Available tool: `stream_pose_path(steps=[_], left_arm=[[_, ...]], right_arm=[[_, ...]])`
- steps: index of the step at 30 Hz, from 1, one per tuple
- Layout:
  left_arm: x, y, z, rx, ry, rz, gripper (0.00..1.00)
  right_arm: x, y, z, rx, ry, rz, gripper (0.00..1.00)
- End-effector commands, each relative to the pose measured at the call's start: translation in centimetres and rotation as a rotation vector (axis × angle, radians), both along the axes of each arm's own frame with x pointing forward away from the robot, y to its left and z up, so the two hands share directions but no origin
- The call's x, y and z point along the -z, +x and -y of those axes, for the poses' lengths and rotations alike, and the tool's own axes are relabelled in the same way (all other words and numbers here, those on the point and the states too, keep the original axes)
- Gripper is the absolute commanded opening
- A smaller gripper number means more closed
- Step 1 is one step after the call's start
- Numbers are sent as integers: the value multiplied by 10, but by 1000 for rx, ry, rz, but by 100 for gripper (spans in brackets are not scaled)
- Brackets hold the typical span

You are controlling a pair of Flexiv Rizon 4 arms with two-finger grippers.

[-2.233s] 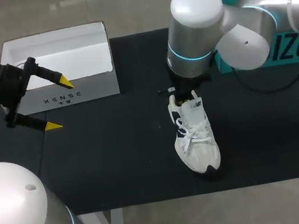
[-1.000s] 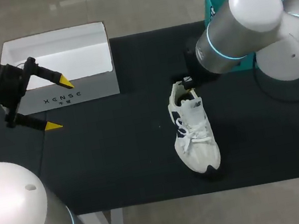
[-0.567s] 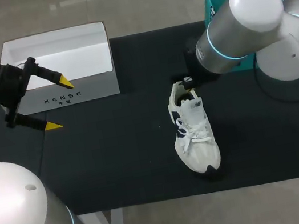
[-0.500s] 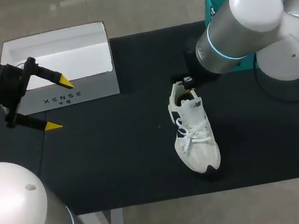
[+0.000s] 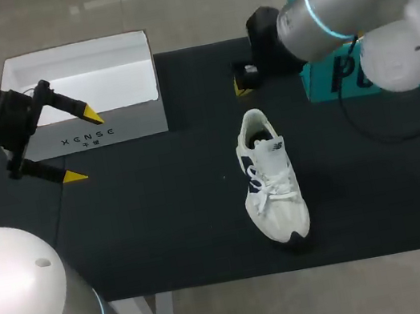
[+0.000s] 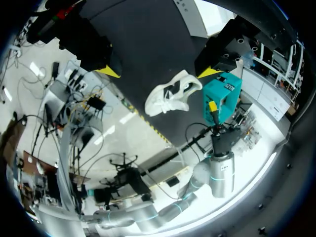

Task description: Take the shoe out of the shoebox, open the shoe tongue, remove and reinsert the insole, then place the shoe into the shoebox

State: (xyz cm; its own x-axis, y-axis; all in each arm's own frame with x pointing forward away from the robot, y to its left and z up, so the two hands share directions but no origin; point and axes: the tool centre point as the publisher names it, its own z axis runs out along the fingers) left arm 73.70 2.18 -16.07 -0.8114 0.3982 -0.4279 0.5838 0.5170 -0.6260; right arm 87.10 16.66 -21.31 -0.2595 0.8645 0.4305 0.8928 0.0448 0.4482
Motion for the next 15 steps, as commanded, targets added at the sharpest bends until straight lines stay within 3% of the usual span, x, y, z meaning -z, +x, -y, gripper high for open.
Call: stream_pose_path(steps=[1, 15], left_arm=[[-1, 0, 0, 1, 3, -1, 100], [-1, 0, 0, 1, 3, -1, 100]], right_arm=[[-3, 2, 11, -85, 89, -51, 0], [6, -1, 19, -101, -12, -69, 0]])
